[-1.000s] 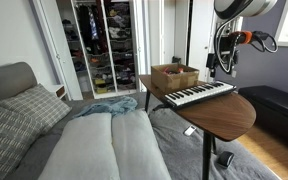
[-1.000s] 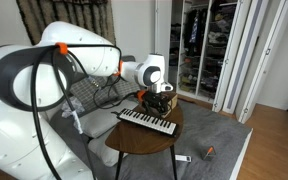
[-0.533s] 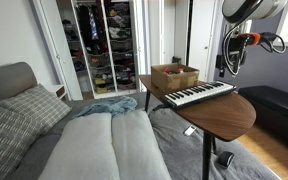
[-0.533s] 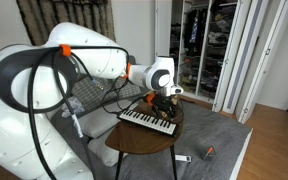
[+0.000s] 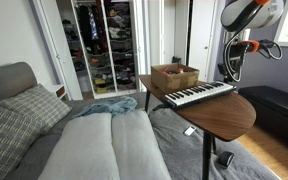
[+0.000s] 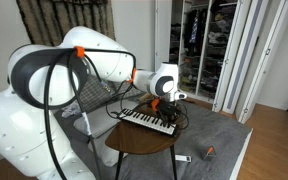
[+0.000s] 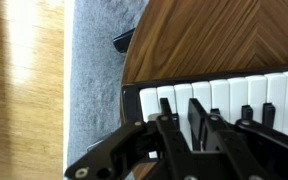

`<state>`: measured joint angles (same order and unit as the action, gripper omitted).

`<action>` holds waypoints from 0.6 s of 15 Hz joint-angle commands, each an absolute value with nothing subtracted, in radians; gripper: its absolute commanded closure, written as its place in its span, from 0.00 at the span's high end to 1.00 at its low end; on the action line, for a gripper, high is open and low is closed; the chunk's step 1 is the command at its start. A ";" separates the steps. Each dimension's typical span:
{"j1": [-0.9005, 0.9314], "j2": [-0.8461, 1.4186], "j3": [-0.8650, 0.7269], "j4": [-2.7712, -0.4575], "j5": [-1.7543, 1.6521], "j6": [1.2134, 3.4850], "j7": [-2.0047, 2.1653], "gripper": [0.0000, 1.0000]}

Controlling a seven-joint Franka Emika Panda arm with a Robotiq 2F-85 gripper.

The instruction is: Press a key on the right side of the keyboard

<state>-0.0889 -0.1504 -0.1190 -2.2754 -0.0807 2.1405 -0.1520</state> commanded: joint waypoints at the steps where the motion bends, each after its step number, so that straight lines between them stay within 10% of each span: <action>1: -0.093 -0.126 -0.122 -2.280 -0.069 2.190 -0.176 0.00; 9: -0.101 -0.119 -0.129 -2.287 -0.076 2.201 -0.180 0.00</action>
